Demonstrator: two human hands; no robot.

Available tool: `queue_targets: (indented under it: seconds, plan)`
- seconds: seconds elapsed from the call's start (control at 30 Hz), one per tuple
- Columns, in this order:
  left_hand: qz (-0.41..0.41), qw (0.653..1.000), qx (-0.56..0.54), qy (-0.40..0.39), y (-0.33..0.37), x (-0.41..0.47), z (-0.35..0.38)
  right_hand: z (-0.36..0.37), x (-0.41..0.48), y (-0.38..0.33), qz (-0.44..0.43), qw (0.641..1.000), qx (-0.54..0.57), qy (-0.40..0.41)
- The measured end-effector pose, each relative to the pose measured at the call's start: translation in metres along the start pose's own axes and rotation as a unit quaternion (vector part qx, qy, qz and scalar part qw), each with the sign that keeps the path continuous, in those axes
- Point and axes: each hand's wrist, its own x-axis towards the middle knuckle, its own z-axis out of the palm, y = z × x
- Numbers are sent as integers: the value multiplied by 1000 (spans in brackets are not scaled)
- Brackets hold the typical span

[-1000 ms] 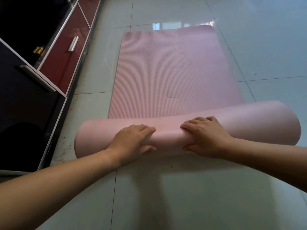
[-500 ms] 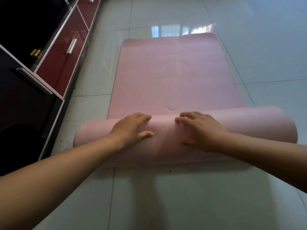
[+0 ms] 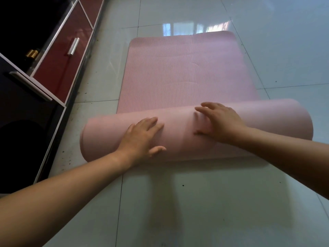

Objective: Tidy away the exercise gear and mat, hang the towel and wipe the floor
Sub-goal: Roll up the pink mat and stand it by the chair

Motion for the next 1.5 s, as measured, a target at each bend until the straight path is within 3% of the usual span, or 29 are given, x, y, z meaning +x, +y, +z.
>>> queue_targets:
  seconds: [0.07,0.27,0.4,0.57,0.83,1.5]
  plan:
    - [-5,1000,22,-20,0,0,2,2,0,0,17,999,11,25]
    - [0,999,16,-30,-10,17,-1,12,-18,-12,-62,998,-21,-1]
    - [-9,1000,-19,11,-13,32,-9,21,-23,-14,-62,995,-59,-43]
    - [-35,996,-55,60,-16,43,-9,21,-2,-11,-43,996,-69,-37]
    - [-34,999,-21,-3,-21,50,0,11,30,-3,-42,998,-44,-32]
    - [-25,999,-37,2,-15,43,3,22,19,-2,-64,996,-67,-14]
